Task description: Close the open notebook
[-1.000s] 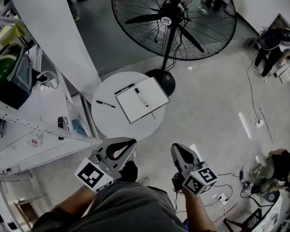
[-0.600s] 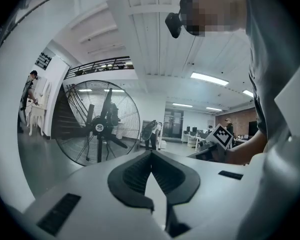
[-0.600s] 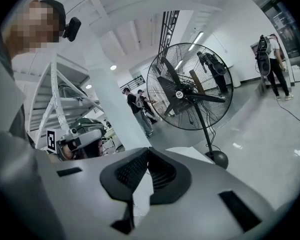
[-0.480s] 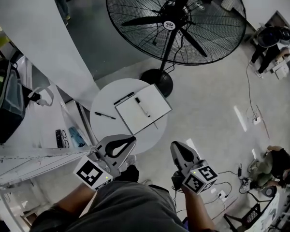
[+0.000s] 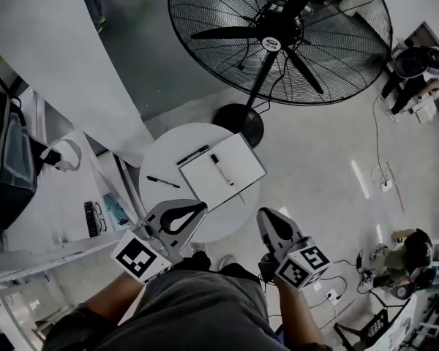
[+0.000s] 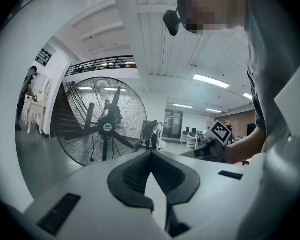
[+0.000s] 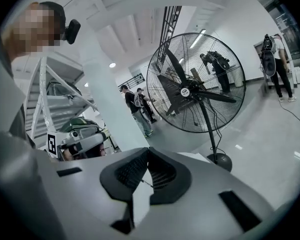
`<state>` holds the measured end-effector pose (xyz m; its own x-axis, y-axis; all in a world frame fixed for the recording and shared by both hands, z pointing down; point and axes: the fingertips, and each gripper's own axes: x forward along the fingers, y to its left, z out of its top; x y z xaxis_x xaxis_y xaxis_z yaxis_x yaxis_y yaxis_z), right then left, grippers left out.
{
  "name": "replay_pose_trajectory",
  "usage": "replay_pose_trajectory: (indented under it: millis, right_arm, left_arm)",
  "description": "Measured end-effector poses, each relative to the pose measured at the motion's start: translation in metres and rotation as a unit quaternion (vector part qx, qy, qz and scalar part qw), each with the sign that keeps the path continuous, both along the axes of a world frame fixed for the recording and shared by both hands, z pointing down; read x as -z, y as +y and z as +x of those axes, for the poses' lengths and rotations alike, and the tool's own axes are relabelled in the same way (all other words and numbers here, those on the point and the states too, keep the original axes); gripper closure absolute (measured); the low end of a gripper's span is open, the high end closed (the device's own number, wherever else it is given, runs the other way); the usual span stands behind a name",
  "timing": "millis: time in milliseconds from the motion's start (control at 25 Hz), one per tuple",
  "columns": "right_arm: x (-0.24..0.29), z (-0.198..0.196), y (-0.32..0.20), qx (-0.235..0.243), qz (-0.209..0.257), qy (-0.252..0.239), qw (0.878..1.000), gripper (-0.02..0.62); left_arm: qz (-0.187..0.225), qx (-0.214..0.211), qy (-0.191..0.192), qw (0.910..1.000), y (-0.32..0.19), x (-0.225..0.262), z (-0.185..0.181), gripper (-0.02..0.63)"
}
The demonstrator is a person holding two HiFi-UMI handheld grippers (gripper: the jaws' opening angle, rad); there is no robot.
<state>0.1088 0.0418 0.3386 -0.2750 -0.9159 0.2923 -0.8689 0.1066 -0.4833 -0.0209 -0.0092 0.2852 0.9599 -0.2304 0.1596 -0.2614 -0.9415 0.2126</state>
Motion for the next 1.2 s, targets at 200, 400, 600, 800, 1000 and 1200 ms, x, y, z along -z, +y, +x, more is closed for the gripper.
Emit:
replay_pose_trajectory:
  millis: [200,400,600,800,1000,1200]
  right_arm:
    - [-0.001,0.002,-0.017,0.004,-0.004,-0.001,1.000,0.575]
    - [-0.004,0.011,-0.034,0.014,-0.005,0.000,1.000,0.575]
    - [-0.017,0.026,-0.051,0.033,-0.015,-0.004,0.999,0.575]
    - [-0.034,0.042,-0.068,0.067,-0.028,-0.010,0.997,0.575]
    - [-0.058,0.066,-0.085,0.100,-0.048,-0.009,0.994,0.575]
    - [-0.081,0.088,-0.099,0.135,-0.070,-0.015,0.988,0.575]
  left_arm:
    - [-0.005,0.009,-0.003,0.9999,-0.013,-0.005,-0.004,0.591]
    - [-0.009,0.019,-0.007,0.9998,-0.026,-0.010,0.002,0.591]
    - [-0.013,0.035,-0.017,0.9992,-0.035,-0.017,0.017,0.591]
    - [-0.023,0.060,-0.032,0.9974,-0.045,-0.029,0.038,0.591]
    - [-0.034,0.084,-0.051,0.9946,-0.054,-0.046,0.066,0.591]
    - [-0.053,0.112,-0.072,0.9897,-0.059,-0.062,0.091,0.591]
